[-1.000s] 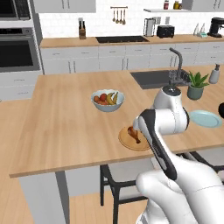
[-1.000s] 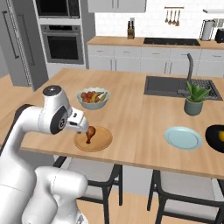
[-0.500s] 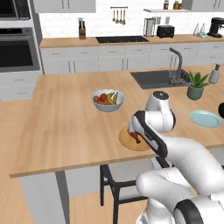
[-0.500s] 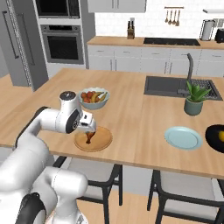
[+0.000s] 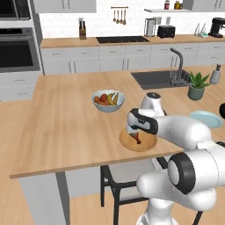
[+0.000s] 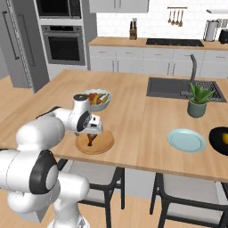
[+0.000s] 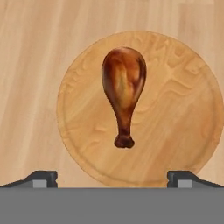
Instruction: Pick the chicken drumstick and lemon from their plates and place them in the bowl. Then put the bowl in the fridge.
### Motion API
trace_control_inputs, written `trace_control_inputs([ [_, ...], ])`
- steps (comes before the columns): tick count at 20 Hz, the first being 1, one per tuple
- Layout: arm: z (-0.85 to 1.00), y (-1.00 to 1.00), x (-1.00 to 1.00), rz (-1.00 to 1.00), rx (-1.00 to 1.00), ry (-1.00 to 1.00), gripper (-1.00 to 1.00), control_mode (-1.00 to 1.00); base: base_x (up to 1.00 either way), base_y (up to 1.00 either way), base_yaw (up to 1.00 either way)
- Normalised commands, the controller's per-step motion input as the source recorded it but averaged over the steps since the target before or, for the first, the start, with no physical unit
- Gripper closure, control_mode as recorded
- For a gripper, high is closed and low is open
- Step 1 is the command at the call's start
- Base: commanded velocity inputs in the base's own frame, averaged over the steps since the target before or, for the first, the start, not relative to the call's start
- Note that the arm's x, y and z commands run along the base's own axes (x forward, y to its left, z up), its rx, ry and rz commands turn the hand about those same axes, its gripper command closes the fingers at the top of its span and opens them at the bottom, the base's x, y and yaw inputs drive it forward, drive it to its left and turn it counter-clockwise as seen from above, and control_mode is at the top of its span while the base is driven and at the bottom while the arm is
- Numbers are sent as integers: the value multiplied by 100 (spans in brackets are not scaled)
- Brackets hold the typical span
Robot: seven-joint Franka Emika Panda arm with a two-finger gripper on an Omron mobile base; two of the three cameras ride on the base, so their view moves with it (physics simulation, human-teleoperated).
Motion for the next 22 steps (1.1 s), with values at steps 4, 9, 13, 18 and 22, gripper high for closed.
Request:
trace_control_inputs([
  [4,-13,-10,36,3,0,3,-100,-100,0,0,0],
  [9,-36,-1,18,1,-1,1,-100,-100,0,0,0],
  [13,-35,3,16,0,-1,0,-100,-100,0,0,0],
  [18,-31,0,31,0,0,0,-100,-100,0,0,0],
  [22,-28,0,36,0,0,0,-100,-100,0,0,0],
])
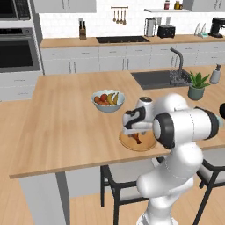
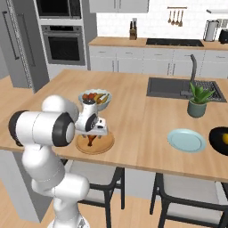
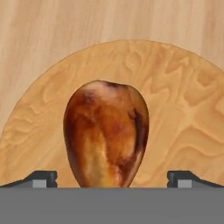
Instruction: Pick the chicken drumstick and lemon from their plates and place them in the bowl. Then put the bowl in the fridge.
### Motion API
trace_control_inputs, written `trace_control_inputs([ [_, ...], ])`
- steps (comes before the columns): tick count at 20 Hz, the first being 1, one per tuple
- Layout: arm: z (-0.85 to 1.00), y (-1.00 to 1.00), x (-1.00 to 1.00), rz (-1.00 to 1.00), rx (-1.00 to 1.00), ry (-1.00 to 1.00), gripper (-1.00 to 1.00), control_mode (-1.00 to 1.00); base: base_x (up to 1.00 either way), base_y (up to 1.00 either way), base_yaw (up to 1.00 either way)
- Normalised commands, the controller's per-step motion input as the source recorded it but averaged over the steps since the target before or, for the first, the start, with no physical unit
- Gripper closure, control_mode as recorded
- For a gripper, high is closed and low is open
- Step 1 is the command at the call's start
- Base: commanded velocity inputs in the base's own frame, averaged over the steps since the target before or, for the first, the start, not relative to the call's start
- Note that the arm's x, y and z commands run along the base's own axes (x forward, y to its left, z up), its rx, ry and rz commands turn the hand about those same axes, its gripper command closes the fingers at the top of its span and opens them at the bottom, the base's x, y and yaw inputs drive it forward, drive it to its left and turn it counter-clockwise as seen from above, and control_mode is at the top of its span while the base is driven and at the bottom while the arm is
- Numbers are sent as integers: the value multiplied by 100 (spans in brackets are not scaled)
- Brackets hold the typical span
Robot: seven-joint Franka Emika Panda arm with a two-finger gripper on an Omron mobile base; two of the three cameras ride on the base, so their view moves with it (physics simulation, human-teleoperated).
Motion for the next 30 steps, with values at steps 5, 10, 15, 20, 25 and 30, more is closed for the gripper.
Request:
trace_control_inputs([
  [5,-32,2,37,0,0,0,100,-100,0,0,0],
  [10,-14,9,-1,0,0,0,100,-100,0,0,0],
  [15,29,2,-88,0,0,-7,100,-100,0,0,0],
  [20,73,-18,-100,0,0,-5,100,-100,0,0,0],
  [25,94,-8,-80,0,0,-7,100,-100,0,0,0],
  [30,80,0,-73,-2,0,-11,100,-100,0,0,0],
])
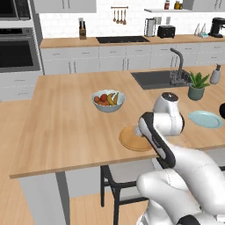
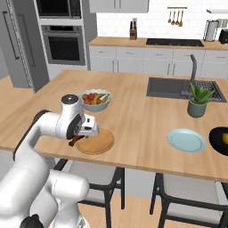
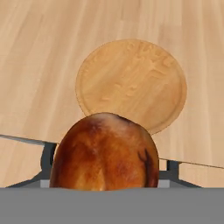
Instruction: Pick the chicken drumstick and lemon from their plates and place them in the bowl. Then put the bowl in the fridge.
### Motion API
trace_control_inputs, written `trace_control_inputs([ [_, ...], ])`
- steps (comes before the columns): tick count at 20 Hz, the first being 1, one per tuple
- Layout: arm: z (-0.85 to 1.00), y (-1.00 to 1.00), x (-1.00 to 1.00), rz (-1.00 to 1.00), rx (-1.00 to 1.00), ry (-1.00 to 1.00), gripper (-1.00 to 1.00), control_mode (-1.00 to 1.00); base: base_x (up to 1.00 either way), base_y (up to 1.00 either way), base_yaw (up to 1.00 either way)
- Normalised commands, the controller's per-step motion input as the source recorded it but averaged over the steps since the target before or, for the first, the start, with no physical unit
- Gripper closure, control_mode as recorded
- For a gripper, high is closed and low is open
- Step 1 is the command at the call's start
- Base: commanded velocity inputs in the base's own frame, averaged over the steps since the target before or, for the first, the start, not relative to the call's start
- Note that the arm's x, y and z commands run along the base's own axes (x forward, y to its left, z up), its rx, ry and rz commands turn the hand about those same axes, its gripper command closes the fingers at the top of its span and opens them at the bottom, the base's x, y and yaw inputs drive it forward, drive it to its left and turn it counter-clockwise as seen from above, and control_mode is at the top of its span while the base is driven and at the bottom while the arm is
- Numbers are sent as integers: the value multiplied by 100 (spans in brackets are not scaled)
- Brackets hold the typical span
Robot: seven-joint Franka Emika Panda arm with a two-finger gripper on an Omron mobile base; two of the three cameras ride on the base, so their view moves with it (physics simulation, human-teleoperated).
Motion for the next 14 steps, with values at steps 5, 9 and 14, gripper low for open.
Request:
trace_control_inputs([
  [5,90,0,-57,-2,0,-8,100,-100,0,0,0],
  [9,74,-2,-74,0,0,-11,100,-100,0,0,0],
  [14,20,-3,-37,0,0,-6,100,100,-33,-46,0],
])
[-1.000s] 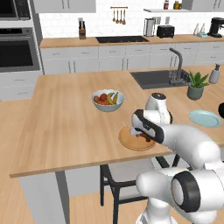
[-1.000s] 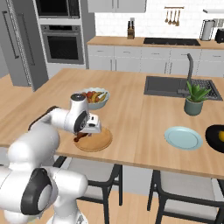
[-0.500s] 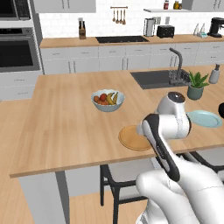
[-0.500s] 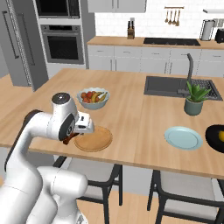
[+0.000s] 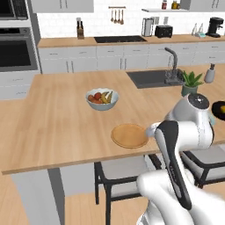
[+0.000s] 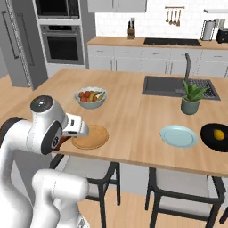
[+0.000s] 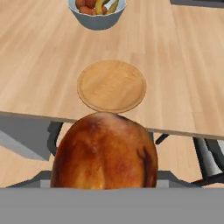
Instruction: Pick the chicken drumstick and lemon from their plates and place them in the bowl. Then put the bowl in the fridge.
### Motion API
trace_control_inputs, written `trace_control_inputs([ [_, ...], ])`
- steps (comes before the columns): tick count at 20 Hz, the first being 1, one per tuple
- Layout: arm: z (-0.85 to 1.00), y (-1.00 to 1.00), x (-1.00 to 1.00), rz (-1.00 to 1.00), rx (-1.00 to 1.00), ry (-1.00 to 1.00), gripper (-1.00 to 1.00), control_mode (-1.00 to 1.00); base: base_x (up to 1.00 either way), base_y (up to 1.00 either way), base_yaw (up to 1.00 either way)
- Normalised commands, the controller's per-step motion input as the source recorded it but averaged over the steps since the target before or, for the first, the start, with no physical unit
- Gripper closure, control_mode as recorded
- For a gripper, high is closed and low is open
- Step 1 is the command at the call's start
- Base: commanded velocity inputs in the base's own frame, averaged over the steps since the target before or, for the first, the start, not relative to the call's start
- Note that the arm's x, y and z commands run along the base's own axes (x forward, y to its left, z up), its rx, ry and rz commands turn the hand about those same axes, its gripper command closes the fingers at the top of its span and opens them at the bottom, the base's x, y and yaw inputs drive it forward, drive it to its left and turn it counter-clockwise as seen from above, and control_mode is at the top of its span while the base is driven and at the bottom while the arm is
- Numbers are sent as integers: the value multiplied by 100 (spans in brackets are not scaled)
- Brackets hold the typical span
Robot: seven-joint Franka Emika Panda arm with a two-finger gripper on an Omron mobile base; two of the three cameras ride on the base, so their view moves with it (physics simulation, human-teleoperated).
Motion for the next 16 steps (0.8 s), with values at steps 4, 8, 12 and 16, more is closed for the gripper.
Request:
trace_control_inputs([
  [4,0,0,0,0,0,0,100,100,-20,-100,0],
  [8,0,0,0,0,0,0,100,100,-13,-100,0],
  [12,0,0,0,0,0,0,100,100,-19,-100,0],
  [16,0,0,0,0,0,0,100,100,-8,-100,0],
])
